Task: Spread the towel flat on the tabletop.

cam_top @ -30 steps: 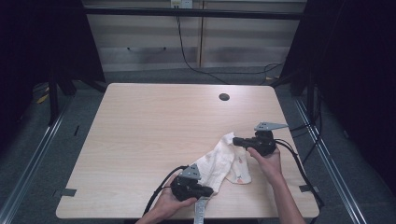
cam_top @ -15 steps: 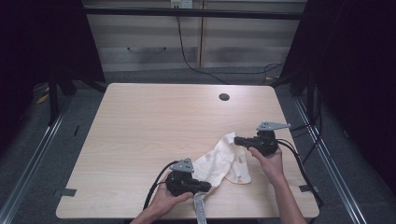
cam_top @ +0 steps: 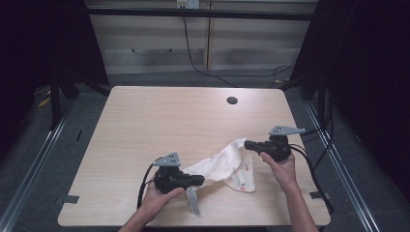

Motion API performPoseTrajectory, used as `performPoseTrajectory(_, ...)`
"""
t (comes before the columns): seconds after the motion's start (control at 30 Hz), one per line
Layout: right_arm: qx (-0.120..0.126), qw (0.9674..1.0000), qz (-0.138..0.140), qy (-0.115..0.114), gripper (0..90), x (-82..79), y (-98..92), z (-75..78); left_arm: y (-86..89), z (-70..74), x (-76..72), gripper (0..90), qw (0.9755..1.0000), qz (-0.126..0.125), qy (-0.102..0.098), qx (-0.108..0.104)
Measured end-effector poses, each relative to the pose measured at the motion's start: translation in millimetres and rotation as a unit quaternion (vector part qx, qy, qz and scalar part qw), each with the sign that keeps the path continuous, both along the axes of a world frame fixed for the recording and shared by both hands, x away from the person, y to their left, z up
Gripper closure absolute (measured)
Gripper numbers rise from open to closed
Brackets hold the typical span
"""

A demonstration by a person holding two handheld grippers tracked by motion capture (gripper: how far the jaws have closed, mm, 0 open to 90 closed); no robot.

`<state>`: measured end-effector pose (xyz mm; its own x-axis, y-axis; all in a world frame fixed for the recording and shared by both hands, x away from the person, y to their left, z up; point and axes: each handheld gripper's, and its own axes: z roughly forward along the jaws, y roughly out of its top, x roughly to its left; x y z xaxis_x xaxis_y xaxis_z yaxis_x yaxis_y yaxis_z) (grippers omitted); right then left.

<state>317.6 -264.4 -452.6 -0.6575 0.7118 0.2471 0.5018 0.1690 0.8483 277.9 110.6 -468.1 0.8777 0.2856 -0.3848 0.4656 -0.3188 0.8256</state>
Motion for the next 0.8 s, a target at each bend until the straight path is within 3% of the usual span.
performPoseTrajectory(0.3, -0.001, 1.0000, 0.000, -0.001, 89.4, -6.9, -1.3, 1.8, 22.9, 2.4, 5.7, 86.1, 0.9997, 0.025, -0.005, 0.000)
performPoseTrajectory(0.47, -0.018, 0.9998, 0.007, 0.008, 89.4, -19.5, -0.8, -0.9, 34.6, -0.9, 5.5, 86.2, 0.9993, 0.033, -0.007, 0.019)
performPoseTrajectory(0.8, -0.025, 0.9997, 0.004, -0.004, 89.4, -52.6, -14.4, 9.7, 43.6, -1.7, 8.8, 85.5, 0.9988, 0.045, 0.003, 0.015)
